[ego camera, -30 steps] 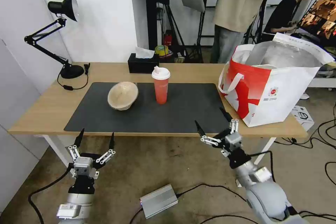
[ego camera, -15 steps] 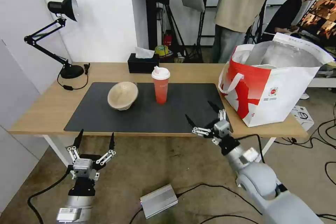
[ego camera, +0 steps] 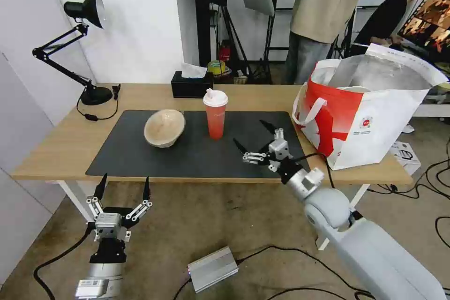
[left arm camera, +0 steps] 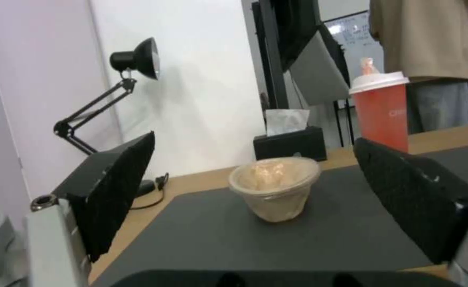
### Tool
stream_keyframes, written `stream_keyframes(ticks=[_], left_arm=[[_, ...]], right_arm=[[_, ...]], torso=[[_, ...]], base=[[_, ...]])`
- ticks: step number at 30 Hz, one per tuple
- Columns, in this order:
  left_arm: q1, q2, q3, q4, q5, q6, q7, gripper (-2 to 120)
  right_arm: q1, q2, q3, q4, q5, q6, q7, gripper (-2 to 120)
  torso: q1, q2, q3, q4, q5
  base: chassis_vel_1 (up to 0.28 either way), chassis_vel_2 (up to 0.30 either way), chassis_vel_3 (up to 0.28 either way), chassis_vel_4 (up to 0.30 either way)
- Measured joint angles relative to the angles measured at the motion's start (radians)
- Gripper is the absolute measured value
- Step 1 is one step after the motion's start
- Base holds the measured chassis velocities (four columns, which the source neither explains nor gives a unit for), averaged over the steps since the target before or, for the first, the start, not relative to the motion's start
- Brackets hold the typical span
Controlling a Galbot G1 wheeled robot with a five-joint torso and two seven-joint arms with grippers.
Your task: Pick up the trash from the table and place it into the takeout bag.
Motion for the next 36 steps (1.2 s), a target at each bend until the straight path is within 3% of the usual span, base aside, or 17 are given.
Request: stream_keyframes(ticks=[12,36], left_arm=[[0.002,0.0,-0.017,-0.007,0.002,-0.001,-0.005,100],[-0.022,0.001,-0.036,0.023,-0.008,0.004,-0.006,100]], right_arm=[[0.113,-0.009,-0.075,-0.064,0.127,-0.074,-0.017,100],[0.298,0.041,-0.189,-0.19,0.207,-0.162,-0.042,100]], torso=[[0.0,0.0,0.0,-0.0002,0.0],[0.0,0.0,0.0,-0.0001,0.0]], base=[[0.0,0.0,0.0,0.0],[0.0,0.0,0.0,0.0]])
